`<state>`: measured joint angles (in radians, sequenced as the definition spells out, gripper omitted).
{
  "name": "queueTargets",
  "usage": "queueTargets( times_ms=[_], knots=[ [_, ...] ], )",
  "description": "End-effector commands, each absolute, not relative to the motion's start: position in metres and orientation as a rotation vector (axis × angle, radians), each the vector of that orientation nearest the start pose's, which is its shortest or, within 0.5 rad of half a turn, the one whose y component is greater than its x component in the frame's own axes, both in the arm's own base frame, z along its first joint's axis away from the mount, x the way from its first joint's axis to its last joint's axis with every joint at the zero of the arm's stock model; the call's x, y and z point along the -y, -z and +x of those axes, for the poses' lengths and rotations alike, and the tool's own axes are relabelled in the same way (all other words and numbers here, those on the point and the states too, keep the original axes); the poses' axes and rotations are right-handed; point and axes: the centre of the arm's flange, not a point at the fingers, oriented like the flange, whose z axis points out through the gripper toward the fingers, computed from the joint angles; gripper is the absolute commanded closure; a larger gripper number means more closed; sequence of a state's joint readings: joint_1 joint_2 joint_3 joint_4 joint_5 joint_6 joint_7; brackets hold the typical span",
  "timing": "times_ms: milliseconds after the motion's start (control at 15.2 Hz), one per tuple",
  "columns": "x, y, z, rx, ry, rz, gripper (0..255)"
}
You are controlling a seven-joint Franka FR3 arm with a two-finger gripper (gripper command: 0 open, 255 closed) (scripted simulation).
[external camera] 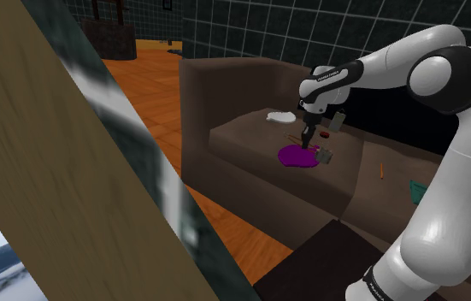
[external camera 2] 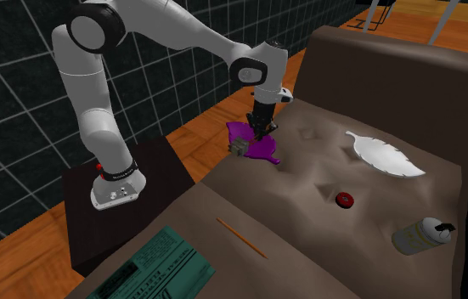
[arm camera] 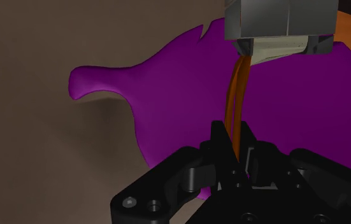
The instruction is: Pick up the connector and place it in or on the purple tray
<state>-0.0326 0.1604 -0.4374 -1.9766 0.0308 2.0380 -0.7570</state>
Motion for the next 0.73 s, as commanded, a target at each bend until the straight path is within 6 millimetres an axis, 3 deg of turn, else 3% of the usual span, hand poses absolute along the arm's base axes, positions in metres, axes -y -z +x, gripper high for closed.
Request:
queueTargets(
  times_ms=[0, 66, 396, 660],
  knots=[
    [0.254, -0.389, 0.518, 0.427, -0.143, -3.095, 255],
    [0.254, -0.389, 0.518, 0.427, -0.143, -3.095, 0],
    [0.254, -0.389, 0.518, 0.427, -0.143, -3.095, 0],
    [0.254, -0.438, 0.522, 0.427, -0.143, -3.095, 0]
  ],
)
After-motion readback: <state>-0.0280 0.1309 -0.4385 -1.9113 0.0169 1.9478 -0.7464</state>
